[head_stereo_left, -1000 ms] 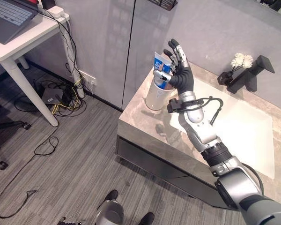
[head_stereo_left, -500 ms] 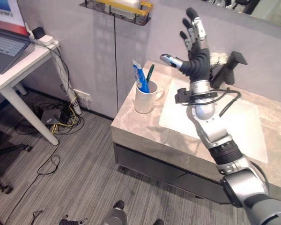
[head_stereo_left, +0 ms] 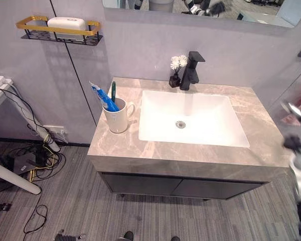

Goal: Put brush and paste in cup on sink, flatten towel.

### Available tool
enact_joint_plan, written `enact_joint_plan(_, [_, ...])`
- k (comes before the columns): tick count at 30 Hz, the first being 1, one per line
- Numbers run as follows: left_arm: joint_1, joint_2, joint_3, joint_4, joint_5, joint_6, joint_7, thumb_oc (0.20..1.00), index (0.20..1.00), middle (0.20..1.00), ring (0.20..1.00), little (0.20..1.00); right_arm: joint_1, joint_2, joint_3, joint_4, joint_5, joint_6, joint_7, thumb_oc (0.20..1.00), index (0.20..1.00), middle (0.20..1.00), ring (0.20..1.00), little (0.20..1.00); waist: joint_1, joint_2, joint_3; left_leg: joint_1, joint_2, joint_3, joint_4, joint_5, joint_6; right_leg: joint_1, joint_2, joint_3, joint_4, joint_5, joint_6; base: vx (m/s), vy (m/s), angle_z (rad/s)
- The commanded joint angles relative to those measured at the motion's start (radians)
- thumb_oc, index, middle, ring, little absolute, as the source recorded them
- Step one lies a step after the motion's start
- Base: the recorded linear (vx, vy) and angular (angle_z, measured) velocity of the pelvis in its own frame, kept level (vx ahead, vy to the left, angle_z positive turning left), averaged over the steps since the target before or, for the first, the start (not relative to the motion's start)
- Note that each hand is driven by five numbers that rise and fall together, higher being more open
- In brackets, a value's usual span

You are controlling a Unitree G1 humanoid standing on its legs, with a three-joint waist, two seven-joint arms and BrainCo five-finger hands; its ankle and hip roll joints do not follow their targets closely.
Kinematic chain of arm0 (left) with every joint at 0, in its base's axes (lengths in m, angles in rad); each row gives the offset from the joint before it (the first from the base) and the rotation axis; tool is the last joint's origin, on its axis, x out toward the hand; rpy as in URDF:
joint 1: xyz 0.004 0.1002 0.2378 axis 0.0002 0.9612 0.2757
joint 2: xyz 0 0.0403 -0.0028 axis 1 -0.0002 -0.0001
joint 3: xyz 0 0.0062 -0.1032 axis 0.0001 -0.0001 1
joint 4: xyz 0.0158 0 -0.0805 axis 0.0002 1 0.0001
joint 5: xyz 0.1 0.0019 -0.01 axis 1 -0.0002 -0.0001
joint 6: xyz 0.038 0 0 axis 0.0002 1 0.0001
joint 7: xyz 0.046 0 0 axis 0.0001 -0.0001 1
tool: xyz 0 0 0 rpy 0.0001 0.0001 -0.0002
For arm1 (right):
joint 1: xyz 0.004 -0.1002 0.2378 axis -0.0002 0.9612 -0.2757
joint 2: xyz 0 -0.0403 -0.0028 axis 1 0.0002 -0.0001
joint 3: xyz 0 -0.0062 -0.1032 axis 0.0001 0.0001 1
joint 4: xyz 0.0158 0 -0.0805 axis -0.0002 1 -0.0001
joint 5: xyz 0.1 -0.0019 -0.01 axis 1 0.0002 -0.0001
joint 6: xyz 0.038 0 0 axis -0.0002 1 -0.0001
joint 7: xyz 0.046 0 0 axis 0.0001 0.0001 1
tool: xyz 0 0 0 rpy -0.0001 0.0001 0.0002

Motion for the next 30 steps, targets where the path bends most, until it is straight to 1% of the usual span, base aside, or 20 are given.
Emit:
enact_joint_plan(1, [0.054, -0.016, -0.059, -0.112, 0.023, -0.044, 0.058, 1.000, 1.000, 1.000, 1.000, 1.000, -0.031, -0.052, -0.043, 0.136, 0.205, -0.037, -0.083, 1.000, 1.000, 1.000, 1.000, 1.000, 0.036, 0.003, 0.017, -0.014, 0.017, -0.100, -0.107, 0.050, 0.004, 0.100, -0.039, -0.061, 0.006, -0.084, 0.067, -0.01, -0.048, 0.04])
enact_joint_plan(2, [0.113, 0.011, -0.038, -0.315, -0.019, -0.061, 0.051, 1.000, 1.000, 1.000, 1.000, 1.000, 0.000, -0.045, -0.039, 0.295, 0.310, -0.018, -0.010, 1.000, 1.000, 1.000, 1.000, 1.000, 0.044, 0.010, 0.023, -0.014, 0.020, -0.105, -0.107, 0.047, 0.004, 0.104, -0.035, -0.066, 0.006, -0.090, 0.067, -0.01, -0.046, 0.10])
enact_joint_plan(3, [0.122, 0.013, -0.035, -0.328, -0.020, -0.054, 0.048, 1.000, 1.000, 1.000, 1.000, 1.000, -0.002, -0.049, -0.035, 0.304, 0.316, -0.022, -0.004, 1.000, 1.000, 1.000, 1.000, 1.000, 0.040, 0.010, 0.021, -0.018, 0.017, -0.107, -0.107, 0.054, 0.005, 0.100, -0.038, -0.068, 0.006, -0.084, 0.067, -0.02, -0.047, 0.06])
enact_joint_plan(5, [0.215, 0.045, 0.033, -0.589, -0.086, -0.071, 0.011, 1.000, 1.000, 1.000, 1.000, 1.000, 0.013, -0.015, 0.037, 0.533, 0.376, 0.046, 0.111, 1.000, 1.000, 1.000, 1.000, 1.000, 0.057, 0.023, 0.032, -0.018, 0.023, -0.110, -0.107, 0.056, 0.002, 0.105, -0.032, -0.074, 0.006, -0.094, 0.065, -0.03, -0.034, 0.23])
enact_joint_plan(10, [0.287, 0.069, 0.121, -0.835, -0.121, -0.079, -0.025, 1.000, 1.000, 1.000, 1.000, 1.000, 0.046, 0.069, 0.081, 0.679, 0.416, 0.096, 0.236, 1.000, 1.000, 1.000, 1.000, 1.000, 0.058, 0.036, 0.039, -0.028, 0.021, -0.118, -0.107, 0.066, -0.001, 0.100, -0.033, -0.081, 0.006, -0.093, 0.063, -0.02, -0.024, 0.04])
enact_joint_plan(11, [0.314, 0.082, 0.167, -0.946, -0.152, -0.090, -0.042, 1.000, 1.000, 1.000, 1.000, 1.000, 0.040, 0.097, 0.131, 0.754, 0.376, 0.140, 0.277, 1.000, 1.000, 1.000, 1.000, 1.000, 0.067, 0.044, 0.045, -0.028, 0.021, -0.123, -0.107, 0.067, -0.004, 0.104, -0.032, -0.088, 0.006, -0.095, 0.061, -0.03, -0.011, 0.12])
enact_joint_plan(13, [0.315, 0.082, 0.168, -0.948, -0.152, -0.088, -0.043, 1.000, 1.000, 1.000, 1.000, 1.000, 0.039, 0.097, 0.133, 0.755, 0.376, 0.139, 0.277, 1.000, 1.000, 1.000, 1.000, 1.000, 0.064, 0.044, 0.043, -0.031, 0.020, -0.125, -0.107, 0.068, -0.004, 0.102, -0.033, -0.090, 0.006, -0.095, 0.061, -0.01, -0.033, 0.19])
enact_joint_plan(14, [0.334, 0.120, 0.235, -1.118, -0.149, -0.118, -0.055, 1.000, 1.000, 1.000, 1.000, 1.000, 0.051, 0.182, 0.306, 0.778, 0.151, 0.180, 0.321, 1.000, 1.000, 1.000, 1.000, 1.000, 0.086, 0.061, 0.054, -0.025, 0.023, -0.126, -0.107, 0.064, -0.009, 0.108, -0.028, -0.089, 0.006, -0.102, 0.057, -0.03, -0.059, 0.13])
enact_joint_plan(15, [0.361, 0.161, 0.312, -1.206, -0.143, -0.146, -0.051, 1.000, 1.000, 1.000, 1.000, 1.000, 0.066, 0.249, 0.680, 0.653, -0.226, 0.178, 0.446, 1.000, 1.000, 1.000, 1.000, 1.000, 0.094, 0.065, 0.060, -0.026, 0.024, -0.124, -0.107, 0.069, -0.014, 0.105, -0.027, -0.080, 0.006, -0.101, 0.052, -0.05, -0.058, 0.03])
enact_joint_plan(17, [0.387, 0.187, 0.374, -1.273, -0.133, -0.162, -0.063, 1.000, 1.000, 1.000, 1.000, 1.000, 0.122, 0.201, 0.858, 0.447, -0.404, 0.135, 0.541, 1.000, 1.000, 1.000, 1.000, 1.000, 0.091, 0.063, 0.061, -0.029, 0.025, -0.124, -0.107, 0.071, -0.017, 0.101, -0.025, -0.077, 0.006, -0.104, 0.050, -0.02, -0.016, 0.00])
enact_joint_plan(20, [0.394, 0.177, 0.420, -1.316, -0.154, -0.168, -0.061, 1.000, 1.000, 1.000, 1.000, 1.000, 0.151, 0.186, 0.828, 0.374, -0.370, 0.145, 0.570, 1.000, 1.000, 1.000, 1.000, 1.000, 0.083, 0.067, 0.055, -0.032, 0.022, -0.128, -0.107, 0.077, -0.018, 0.102, -0.027, -0.080, 0.006, -0.103, 0.049, 0.01, -0.009, -0.01])
enact_joint_plan(21, [0.365, 0.180, 0.435, -1.366, -0.198, -0.182, -0.061, 1.000, 1.000, 1.000, 1.000, 1.000, 0.148, 0.236, 0.720, 0.436, -0.227, 0.164, 0.531, 1.000, 1.000, 1.000, 1.000, 1.000, 0.075, 0.074, 0.051, -0.028, 0.026, -0.129, -0.107, 0.074, -0.021, 0.107, -0.025, -0.081, 0.006, -0.108, 0.048, 0.00, -0.017, 0.07])
enact_joint_plan(22, [0.363, 0.181, 0.435, -1.368, -0.199, -0.180, -0.061, 1.000, 1.000, 1.000, 1.000, 1.000, 0.146, 0.237, 0.718, 0.438, -0.226, 0.163, 0.531, 1.000, 1.000, 1.000, 1.000, 1.000, 0.074, 0.073, 0.050, -0.034, 0.023, -0.130, -0.107, 0.080, -0.019, 0.102, -0.027, -0.083, 0.006, -0.103, 0.049, 0.00, -0.027, 0.08])
enact_joint_plan(23, [0.328, 0.197, 0.419, -1.409, -0.256, -0.193, -0.082, 1.000, 1.000, 1.000, 1.000, 1.000, 0.121, 0.277, 0.679, 0.468, -0.146, 0.160, 0.513, 1.000, 1.000, 1.000, 1.000, 1.000, 0.068, 0.080, 0.047, -0.034, 0.026, -0.127, -0.107, 0.082, -0.021, 0.102, -0.025, -0.081, 0.006, -0.104, 0.047, -0.01, -0.004, 0.07])
enact_joint_plan(24, [0.328, 0.197, 0.419, -1.409, -0.256, -0.193, -0.082, 0.470, 0.470, 0.470, 0.470, 0.470, 0.121, 0.278, 0.678, 0.468, -0.146, 0.159, 0.513, 1.000, 1.000, 1.000, 1.000, 1.000, 0.068, 0.080, 0.047, -0.035, 0.026, -0.127, -0.107, 0.082, -0.021, 0.101, -0.025, -0.081, 0.006, -0.103, 0.047, 0.00, 0.000, 0.00])
enact_joint_plan(25, [0.313, 0.214, 0.406, -1.449, -0.273, -0.198, -0.101, 0.263, 0.263, 0.263, 0.263, 0.263, 0.111, 0.282, 0.678, 0.474, -0.139, 0.154, 0.507, 1.000, 1.000, 1.000, 1.000, 1.000, 0.065, 0.082, 0.047, -0.034, 0.027, -0.125, -0.107, 0.082, -0.022, 0.100, -0.023, -0.079, 0.006, -0.105, 0.046, -0.01, -0.032, -0.06])
enact_joint_plan(26, [0.290, 0.258, 0.389, -1.504, -0.341, -0.208, -0.149, 0.200, 0.200, 0.200, 0.200, 0.200, 0.095, 0.274, 0.712, 0.467, -0.171, 0.148, 0.508, 1.000, 1.000, 1.000, 1.000, 1.000, 0.061, 0.087, 0.048, -0.030, 0.033, -0.120, -0.107, 0.077, -0.026, 0.102, -0.018, -0.074, 0.006, -0.109, 0.044, -0.02, -0.024, -0.06])
enact_joint_plan(27, [0.290, 0.258, 0.390, -1.505, -0.343, -0.208, -0.151, 0.200, 0.200, 0.200, 0.200, 0.200, 0.094, 0.275, 0.711, 0.467, -0.171, 0.149, 0.508, 1.000, 1.000, 1.000, 1.000, 1.000, 0.059, 0.087, 0.046, -0.035, 0.030, -0.122, -0.107, 0.083, -0.025, 0.097, -0.020, -0.076, 0.006, -0.105, 0.045, -0.02, -0.030, -0.07])
enact_joint_plan(28, [0.283, 0.293, 0.367, -1.535, -0.445, -0.204, -0.204, 0.200, 0.200, 0.200, 0.200, 0.200, 0.091, 0.261, 0.733, 0.478, -0.199, 0.150, 0.515, 1.000, 1.000, 1.000, 1.000, 1.000, 0.055, 0.091, 0.047, -0.034, 0.032, -0.120, -0.107, 0.083, -0.026, 0.097, -0.018, -0.073, 0.006, -0.105, 0.043, -0.02, -0.015, -0.04])
enact_joint_plan(30, [0.280, 0.314, 0.349, -1.553, -0.489, -0.197, -0.230, 0.200, 0.200, 0.200, 0.200, 0.200, 0.088, 0.257, 0.734, 0.492, -0.207, 0.152, 0.513, 1.000, 1.000, 1.000, 1.000, 1.000, 0.052, 0.093, 0.044, -0.037, 0.031, -0.122, -0.107, 0.085, -0.027, 0.096, -0.017, -0.075, 0.006, -0.106, 0.042, 0.00, -0.012, -0.02])
